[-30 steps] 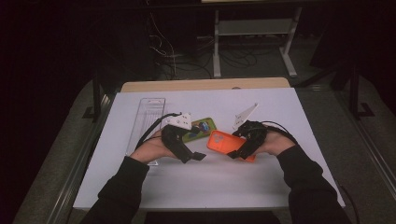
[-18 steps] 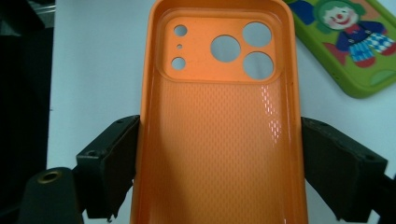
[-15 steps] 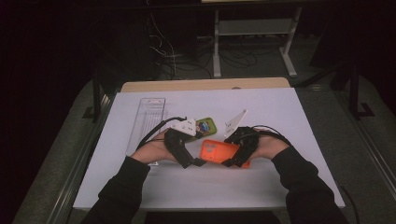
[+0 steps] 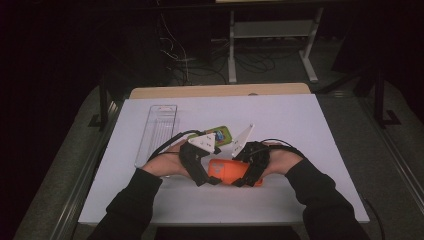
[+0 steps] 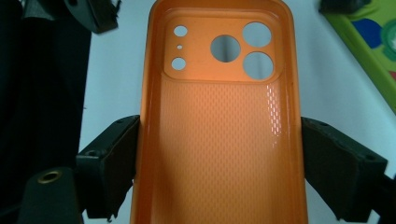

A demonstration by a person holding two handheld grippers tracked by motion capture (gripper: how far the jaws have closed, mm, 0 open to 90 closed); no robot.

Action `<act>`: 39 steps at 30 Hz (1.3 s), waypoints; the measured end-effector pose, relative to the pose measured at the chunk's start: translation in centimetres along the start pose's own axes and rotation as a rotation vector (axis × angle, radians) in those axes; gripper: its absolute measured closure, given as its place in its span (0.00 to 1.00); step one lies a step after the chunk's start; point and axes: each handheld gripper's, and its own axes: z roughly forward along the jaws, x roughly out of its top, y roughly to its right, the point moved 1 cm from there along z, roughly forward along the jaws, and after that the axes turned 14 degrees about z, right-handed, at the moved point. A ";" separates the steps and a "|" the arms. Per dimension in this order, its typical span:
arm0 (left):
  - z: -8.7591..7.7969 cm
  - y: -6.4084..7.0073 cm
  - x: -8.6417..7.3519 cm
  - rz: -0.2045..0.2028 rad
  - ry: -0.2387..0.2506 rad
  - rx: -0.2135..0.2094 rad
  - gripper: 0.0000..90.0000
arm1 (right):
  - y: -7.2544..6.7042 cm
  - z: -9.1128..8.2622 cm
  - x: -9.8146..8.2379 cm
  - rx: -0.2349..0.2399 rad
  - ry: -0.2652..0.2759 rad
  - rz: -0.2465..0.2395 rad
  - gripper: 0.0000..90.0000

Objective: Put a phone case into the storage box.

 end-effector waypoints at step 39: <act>2.1 0.4 -0.5 0.008 -0.093 -0.072 0.18 | -0.7 0.1 0.7 0.015 0.019 -0.063 0.17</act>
